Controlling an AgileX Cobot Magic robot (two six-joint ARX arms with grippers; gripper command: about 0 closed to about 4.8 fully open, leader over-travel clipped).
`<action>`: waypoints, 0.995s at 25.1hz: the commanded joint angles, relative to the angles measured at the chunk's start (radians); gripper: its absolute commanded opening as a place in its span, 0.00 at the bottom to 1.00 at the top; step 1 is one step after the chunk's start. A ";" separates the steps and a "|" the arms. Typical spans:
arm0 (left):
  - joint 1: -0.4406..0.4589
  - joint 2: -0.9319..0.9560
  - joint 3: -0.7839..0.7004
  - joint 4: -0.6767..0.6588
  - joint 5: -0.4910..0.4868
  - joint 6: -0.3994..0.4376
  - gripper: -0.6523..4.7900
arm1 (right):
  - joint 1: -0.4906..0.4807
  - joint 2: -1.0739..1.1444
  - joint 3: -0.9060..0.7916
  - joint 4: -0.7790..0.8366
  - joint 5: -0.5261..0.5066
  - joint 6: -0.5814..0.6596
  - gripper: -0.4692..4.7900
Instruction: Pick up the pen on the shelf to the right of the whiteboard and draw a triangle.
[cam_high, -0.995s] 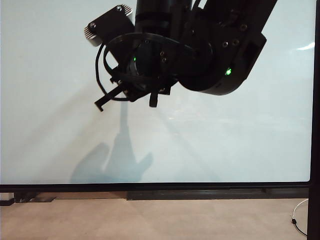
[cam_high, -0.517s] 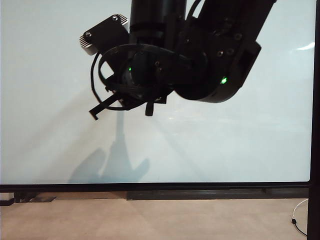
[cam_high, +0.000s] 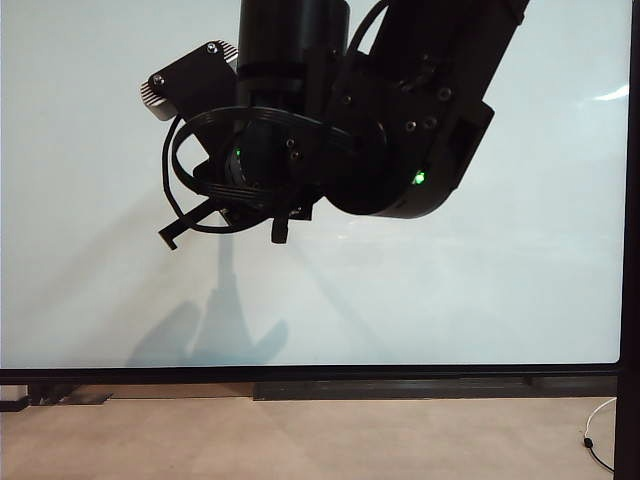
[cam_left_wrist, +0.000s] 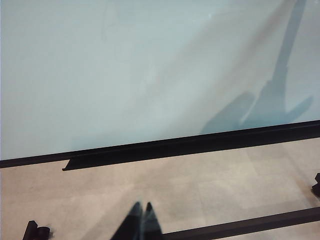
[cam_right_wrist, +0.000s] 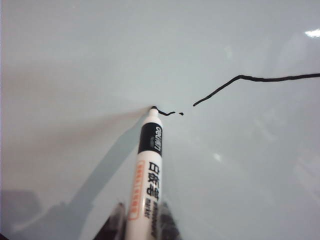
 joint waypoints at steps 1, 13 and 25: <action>0.000 0.000 0.003 -0.006 0.003 0.001 0.11 | -0.003 0.006 0.008 -0.004 -0.002 0.031 0.08; 0.000 0.000 0.003 -0.006 0.004 0.001 0.11 | 0.006 0.049 0.035 -0.008 -0.006 0.062 0.08; 0.000 0.000 0.003 -0.006 0.004 0.001 0.11 | 0.013 0.055 0.047 -0.038 -0.024 0.121 0.08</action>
